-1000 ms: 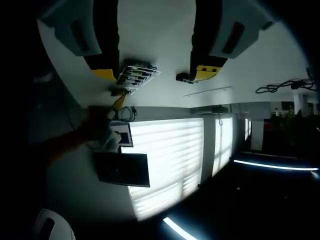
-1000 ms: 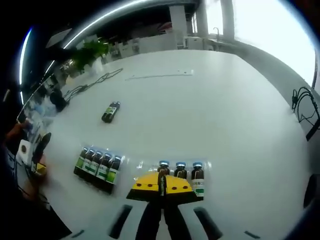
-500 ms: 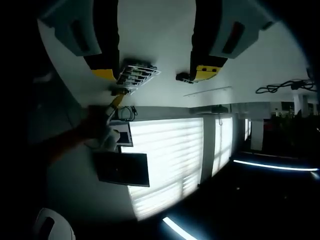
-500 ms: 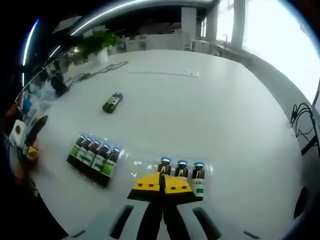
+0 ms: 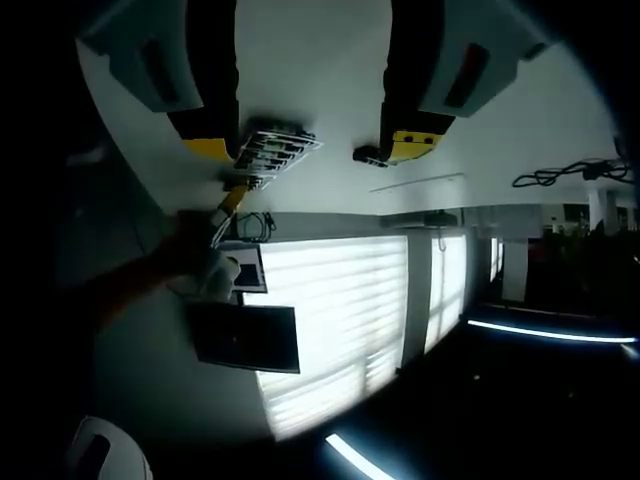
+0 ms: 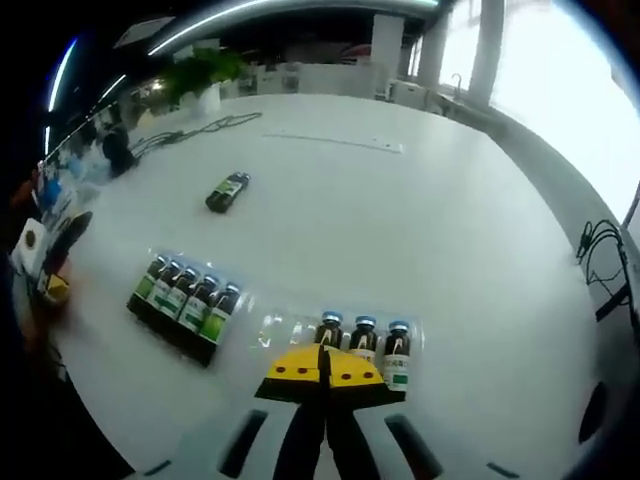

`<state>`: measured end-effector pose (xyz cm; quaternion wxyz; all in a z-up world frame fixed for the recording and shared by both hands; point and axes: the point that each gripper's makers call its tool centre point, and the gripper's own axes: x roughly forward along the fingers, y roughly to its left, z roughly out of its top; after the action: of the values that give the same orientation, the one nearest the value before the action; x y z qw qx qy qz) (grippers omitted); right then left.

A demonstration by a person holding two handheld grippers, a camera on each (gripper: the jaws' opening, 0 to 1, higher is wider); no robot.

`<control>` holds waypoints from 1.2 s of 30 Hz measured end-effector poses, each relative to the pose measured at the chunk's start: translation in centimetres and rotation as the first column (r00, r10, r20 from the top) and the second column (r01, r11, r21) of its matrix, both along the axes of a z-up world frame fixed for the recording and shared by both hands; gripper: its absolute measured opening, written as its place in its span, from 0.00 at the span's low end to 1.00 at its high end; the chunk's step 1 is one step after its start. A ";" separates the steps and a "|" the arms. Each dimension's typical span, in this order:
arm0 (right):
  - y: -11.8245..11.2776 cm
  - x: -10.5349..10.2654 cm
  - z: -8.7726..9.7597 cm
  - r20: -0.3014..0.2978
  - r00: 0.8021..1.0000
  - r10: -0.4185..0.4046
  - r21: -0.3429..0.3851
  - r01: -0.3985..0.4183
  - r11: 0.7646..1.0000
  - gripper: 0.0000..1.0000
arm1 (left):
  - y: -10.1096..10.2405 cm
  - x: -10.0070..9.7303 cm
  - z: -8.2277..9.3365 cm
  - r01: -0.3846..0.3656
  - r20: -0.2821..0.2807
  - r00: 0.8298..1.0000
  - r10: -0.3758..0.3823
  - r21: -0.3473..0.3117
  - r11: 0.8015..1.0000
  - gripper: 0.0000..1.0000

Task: Grip medicine bottles put into box

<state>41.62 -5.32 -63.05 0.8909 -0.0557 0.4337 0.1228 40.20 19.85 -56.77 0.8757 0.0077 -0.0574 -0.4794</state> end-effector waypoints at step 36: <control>-2.5 1.3 -0.1 0.120 0.991 -0.051 -0.001 0.052 0.999 0.00 | -0.1 0.1 -0.3 0.001 -0.011 1.000 -0.001 0.014 1.000 0.49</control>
<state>42.91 -7.82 -63.11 0.9180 -0.0538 0.3811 0.0953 40.30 19.71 -57.06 0.8757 0.0112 -0.0491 -0.4802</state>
